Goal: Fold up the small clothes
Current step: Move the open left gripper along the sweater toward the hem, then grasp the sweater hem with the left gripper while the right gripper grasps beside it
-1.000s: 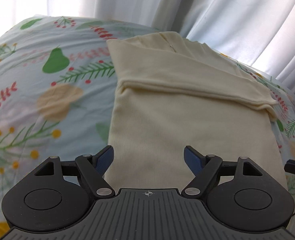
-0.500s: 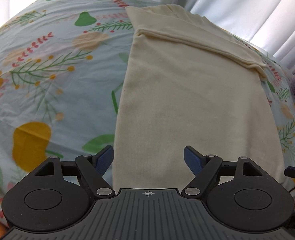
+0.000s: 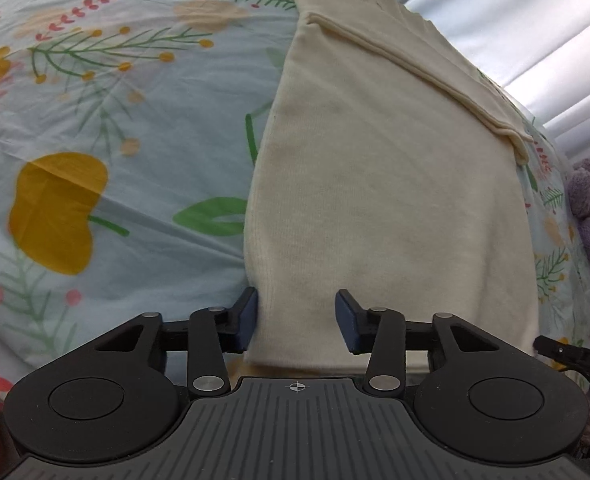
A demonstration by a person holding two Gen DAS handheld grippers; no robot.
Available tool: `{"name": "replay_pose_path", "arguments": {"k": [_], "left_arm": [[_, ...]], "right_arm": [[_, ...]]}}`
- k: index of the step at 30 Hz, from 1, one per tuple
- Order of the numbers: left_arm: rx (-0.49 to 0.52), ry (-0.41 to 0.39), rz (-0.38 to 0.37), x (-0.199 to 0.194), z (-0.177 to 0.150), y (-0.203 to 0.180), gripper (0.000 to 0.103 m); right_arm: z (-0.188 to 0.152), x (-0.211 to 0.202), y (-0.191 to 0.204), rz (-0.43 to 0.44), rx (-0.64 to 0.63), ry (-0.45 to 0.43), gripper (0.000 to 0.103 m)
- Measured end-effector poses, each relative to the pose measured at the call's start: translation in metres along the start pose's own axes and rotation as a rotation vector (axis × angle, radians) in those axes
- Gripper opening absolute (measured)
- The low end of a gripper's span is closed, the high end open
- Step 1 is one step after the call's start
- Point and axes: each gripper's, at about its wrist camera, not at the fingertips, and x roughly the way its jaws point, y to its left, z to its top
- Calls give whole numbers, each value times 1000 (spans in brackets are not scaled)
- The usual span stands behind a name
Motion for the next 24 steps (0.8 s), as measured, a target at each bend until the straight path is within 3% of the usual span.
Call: {"name": "replay_pose_path", "arguments": {"k": [1,2,4,7,16,20,24], "left_arm": [[-1,9,-19,1,1,1,19],[-4,20,-31,3,2,2,16],[1,24,-46,4,5,0,13],[32,-4,-75,-2,9,-7,12],[77,-232,-177,-31,71,-32,12],[137,-332,-129,-26,109,-45,11],[155,-370,-64,-1,144,-51,7]], "right_arm": [[0,1,1,-2,-8,2,23],[1,2,2,-6,-22,4,21],[1,3,6,-10,-43,-4,8],[4,0,14,11,-83,-40,3],[58,-17,28,51,-107,-236,3],[96,-9,34,28,-120,-312,3],[133,10,41,-27,-125,-355,3]]}}
